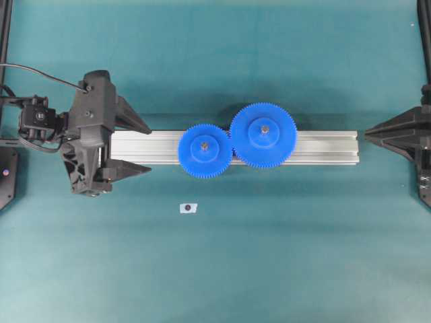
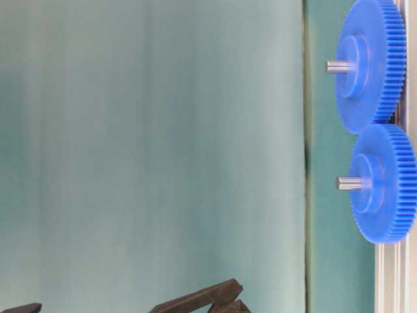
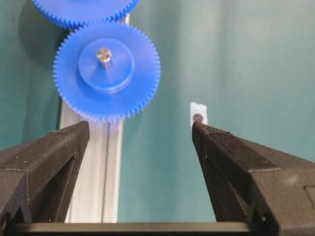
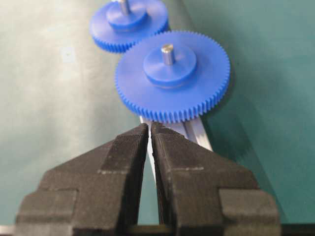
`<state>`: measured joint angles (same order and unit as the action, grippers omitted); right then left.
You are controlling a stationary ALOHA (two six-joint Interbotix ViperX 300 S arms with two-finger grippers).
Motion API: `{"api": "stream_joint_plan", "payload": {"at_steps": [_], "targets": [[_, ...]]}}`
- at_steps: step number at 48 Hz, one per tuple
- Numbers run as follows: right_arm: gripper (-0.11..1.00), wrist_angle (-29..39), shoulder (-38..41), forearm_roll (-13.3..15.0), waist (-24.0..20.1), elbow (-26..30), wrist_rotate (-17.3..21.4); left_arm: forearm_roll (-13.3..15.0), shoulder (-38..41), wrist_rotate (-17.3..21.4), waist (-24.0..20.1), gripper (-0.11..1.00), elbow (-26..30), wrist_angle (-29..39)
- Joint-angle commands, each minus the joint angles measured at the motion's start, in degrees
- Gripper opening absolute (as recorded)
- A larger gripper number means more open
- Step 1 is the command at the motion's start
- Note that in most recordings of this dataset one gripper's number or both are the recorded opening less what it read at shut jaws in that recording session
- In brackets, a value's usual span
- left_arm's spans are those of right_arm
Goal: Find the location of the shaft and insert the small gear.
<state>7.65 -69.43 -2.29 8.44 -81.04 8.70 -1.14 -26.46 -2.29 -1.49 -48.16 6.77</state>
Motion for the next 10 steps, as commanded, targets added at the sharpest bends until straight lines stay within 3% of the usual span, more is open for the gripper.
{"api": "stream_joint_plan", "payload": {"at_steps": [1, 10], "targets": [[0.17, -0.5, 0.4, 0.1, 0.2, 0.5, 0.3, -0.1, -0.6, 0.0, 0.2, 0.84, 0.8, -0.5], [0.17, -0.5, 0.4, 0.1, 0.2, 0.6, 0.3, -0.1, -0.7, 0.0, 0.2, 0.84, 0.7, -0.4]]}}
